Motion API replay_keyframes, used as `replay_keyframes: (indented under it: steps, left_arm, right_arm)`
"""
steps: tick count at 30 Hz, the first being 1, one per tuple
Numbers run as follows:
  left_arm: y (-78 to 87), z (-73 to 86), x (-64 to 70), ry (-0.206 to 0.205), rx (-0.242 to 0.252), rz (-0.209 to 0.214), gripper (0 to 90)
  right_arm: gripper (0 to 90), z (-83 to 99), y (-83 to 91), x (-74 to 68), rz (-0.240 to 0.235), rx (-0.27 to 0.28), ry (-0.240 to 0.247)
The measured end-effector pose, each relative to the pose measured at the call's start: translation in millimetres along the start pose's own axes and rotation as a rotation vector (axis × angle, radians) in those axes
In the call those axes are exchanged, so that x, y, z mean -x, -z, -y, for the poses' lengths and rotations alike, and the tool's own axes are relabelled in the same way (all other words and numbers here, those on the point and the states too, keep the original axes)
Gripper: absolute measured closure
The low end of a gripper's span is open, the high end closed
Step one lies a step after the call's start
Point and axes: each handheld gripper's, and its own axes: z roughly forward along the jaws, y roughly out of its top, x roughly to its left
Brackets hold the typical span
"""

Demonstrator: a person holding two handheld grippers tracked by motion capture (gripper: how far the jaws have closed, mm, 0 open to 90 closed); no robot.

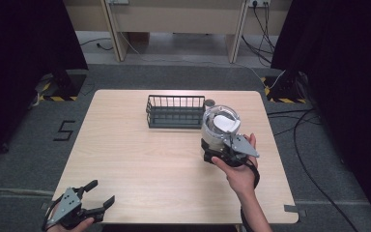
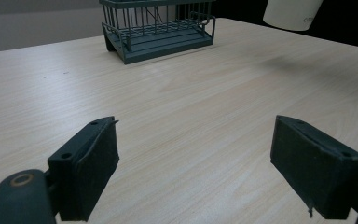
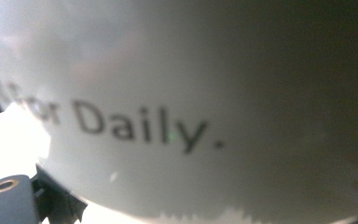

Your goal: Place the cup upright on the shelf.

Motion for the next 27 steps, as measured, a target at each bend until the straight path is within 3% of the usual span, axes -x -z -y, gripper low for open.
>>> replay_keyframes:
  steps: [27]
  left_arm:
    - [-0.1,0.3,-0.5,0.01,0.004,-0.001,14.4]
  right_arm:
    - [9.8,-15.6,-32.1,4.1,0.014,0.0,-0.016]
